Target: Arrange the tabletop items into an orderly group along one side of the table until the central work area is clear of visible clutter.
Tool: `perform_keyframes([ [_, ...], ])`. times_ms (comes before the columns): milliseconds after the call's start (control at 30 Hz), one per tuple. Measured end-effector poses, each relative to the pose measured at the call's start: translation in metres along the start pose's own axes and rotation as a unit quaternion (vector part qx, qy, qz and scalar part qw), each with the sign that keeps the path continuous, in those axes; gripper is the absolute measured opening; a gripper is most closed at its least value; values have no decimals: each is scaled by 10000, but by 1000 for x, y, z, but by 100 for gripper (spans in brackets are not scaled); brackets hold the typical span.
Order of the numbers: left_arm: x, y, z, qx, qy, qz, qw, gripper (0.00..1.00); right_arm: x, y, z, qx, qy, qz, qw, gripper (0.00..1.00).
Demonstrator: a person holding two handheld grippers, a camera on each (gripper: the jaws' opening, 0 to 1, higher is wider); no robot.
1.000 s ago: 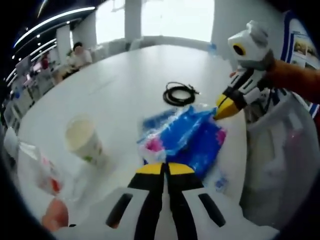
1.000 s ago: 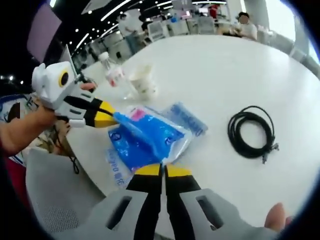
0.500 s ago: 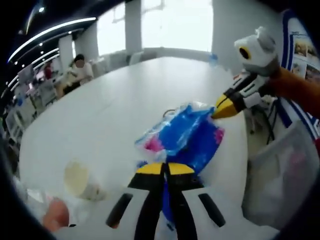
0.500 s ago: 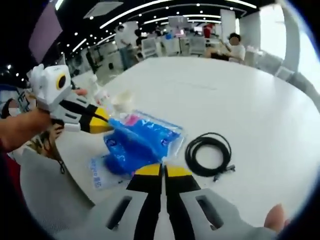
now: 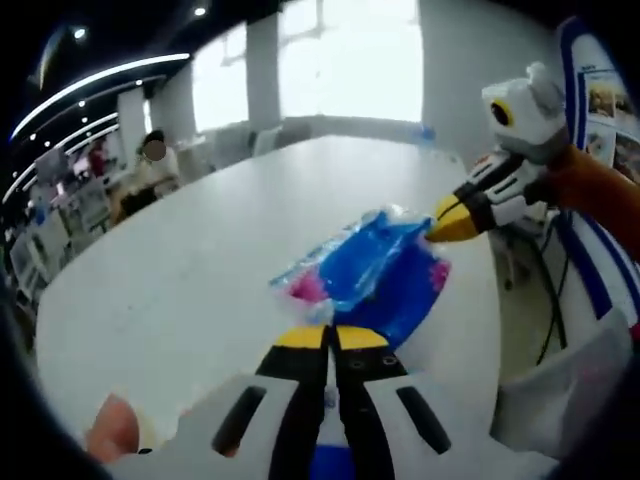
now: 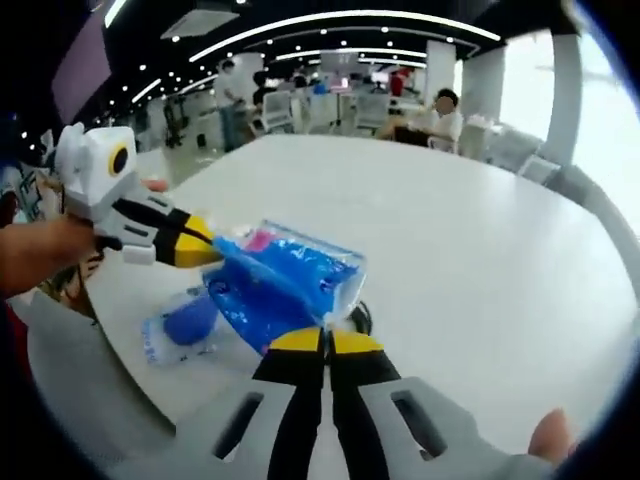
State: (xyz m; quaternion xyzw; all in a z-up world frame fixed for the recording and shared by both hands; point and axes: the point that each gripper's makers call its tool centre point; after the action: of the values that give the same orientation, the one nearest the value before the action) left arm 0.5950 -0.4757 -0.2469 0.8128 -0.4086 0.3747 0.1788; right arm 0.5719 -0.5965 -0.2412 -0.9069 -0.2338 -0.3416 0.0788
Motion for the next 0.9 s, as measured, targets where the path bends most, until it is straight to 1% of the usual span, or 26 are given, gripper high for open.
perform_keyframes([
  [33, 7, 2, 5, 0, 23, 17, 10000, 0, 2, 10, -1, -76, 31, 42, 10000, 2],
  [100, 16, 4, 14, 18, 66, 37, 10000, 0, 5, 25, -1, -185, 55, 34, 9998, 2],
  [233, 30, 3, 33, 61, 111, 31, 9999, 0, 8, 46, 0, -357, 78, -35, 9993, 1],
  [300, 38, 2, 43, 90, 200, -5, 9998, 0, 8, 59, 4, -453, 56, -55, 9989, 2],
  [333, 40, 1, 50, 110, 192, -34, 9997, 0, 8, 65, 6, -462, 69, -45, 9989, 2],
  [367, 40, 1, 52, 126, 190, -40, 9997, 0, 8, 69, 9, -457, 70, -10, 9989, 1],
  [467, 46, -3, 65, 206, 319, -95, 9992, 0, 5, 81, 18, -513, 31, 11, 9987, 1],
  [533, 47, -4, 75, 223, 321, -150, 9991, 0, 4, 89, 25, -538, 7, 19, 9985, 1],
  [600, 47, -4, 81, 219, 321, -198, 9990, 0, 4, 95, 31, -578, 5, 1, 9983, 1],
  [700, 50, -6, 88, 261, 395, -173, 9987, 0, 5, 104, 38, -620, -2, -14, 9981, 1],
  [767, 54, -11, 94, 258, 455, -272, 9983, 0, 6, 109, 41, -648, 8, -38, 9979, 1],
  [900, 59, -19, 106, 271, 448, -419, 9977, 0, 11, 120, 49, -655, 46, -51, 9978, 1],
])
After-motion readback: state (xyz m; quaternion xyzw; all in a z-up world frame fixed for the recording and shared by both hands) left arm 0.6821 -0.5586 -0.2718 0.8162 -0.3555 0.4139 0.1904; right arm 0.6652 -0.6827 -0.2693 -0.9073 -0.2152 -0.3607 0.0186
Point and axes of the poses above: the point that each gripper's makers call its tool centre point, and the gripper's own axes: z roughly forward along the fingers, y roughly to its right, x roughly out of its top, and after that the axes turned 10 degrees about -y, right-handed
